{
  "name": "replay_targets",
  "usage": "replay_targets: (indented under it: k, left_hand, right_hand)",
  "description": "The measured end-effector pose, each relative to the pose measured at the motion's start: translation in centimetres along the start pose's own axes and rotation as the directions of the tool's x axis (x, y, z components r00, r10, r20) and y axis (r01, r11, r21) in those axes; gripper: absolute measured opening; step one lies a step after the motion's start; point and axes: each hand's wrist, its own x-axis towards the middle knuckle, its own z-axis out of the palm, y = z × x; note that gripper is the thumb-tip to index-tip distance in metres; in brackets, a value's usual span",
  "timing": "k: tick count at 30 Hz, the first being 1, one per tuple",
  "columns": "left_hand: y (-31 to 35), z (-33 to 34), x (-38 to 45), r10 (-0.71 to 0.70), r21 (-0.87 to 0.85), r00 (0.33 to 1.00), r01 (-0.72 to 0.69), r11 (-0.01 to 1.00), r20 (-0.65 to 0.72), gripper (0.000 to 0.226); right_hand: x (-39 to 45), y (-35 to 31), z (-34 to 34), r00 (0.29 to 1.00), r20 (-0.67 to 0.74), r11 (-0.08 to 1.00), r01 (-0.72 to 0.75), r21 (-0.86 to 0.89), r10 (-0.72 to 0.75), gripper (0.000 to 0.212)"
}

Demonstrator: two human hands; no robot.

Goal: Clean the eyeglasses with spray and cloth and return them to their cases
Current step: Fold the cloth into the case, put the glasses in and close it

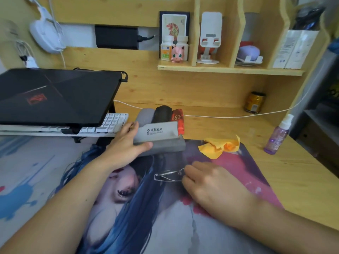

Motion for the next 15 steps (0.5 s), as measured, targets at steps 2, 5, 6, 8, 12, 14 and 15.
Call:
replay_targets:
  k: [2, 5, 6, 8, 12, 14, 15]
  left_hand:
    - [-0.1, 0.2, -0.1, -0.003, -0.018, 1.000, 0.003, 1.000, -0.014, 0.121]
    - [-0.1, 0.7, -0.3, 0.016, -0.026, 0.998, -0.018, 1.000, -0.064, 0.097]
    - [-0.2, 0.9, -0.5, 0.027, -0.019, 0.996, -0.029, 0.999, -0.090, 0.090]
    - [-0.1, 1.1, -0.7, 0.047, -0.012, 0.992, -0.049, 0.999, -0.118, 0.083]
    - [0.2, 1.2, -1.0, 0.069, -0.008, 0.987, -0.071, 0.997, -0.145, 0.078]
    - [0.7, 1.1, -1.3, 0.095, -0.019, 0.973, -0.101, 0.995, -0.211, 0.073]
    - [1.0, 1.0, -1.4, 0.112, -0.037, 0.961, -0.125, 0.991, -0.251, 0.070]
  right_hand:
    - [-0.8, -0.7, 0.2, 0.999, 0.036, 0.999, -0.011, -0.032, 0.012, 0.012]
    - [-1.2, -1.8, 0.2, 0.999, 0.046, 0.998, -0.024, -0.054, 0.026, 0.012]
    - [-1.4, -2.2, 0.0, 0.999, 0.032, 0.998, -0.026, -0.053, 0.027, 0.012]
    - [-1.7, -2.7, -0.9, 1.000, -0.009, 0.999, -0.005, -0.045, 0.005, 0.011]
    - [-1.5, 0.2, -1.7, 0.976, -0.187, 0.994, -0.104, 0.044, 0.111, 0.014]
    - [-1.0, 4.6, -0.6, 0.885, -0.232, 0.915, -0.388, 0.111, 0.404, 0.018]
    - [-1.0, 6.8, 0.1, 0.830, -0.173, 0.847, -0.510, 0.147, 0.530, 0.020]
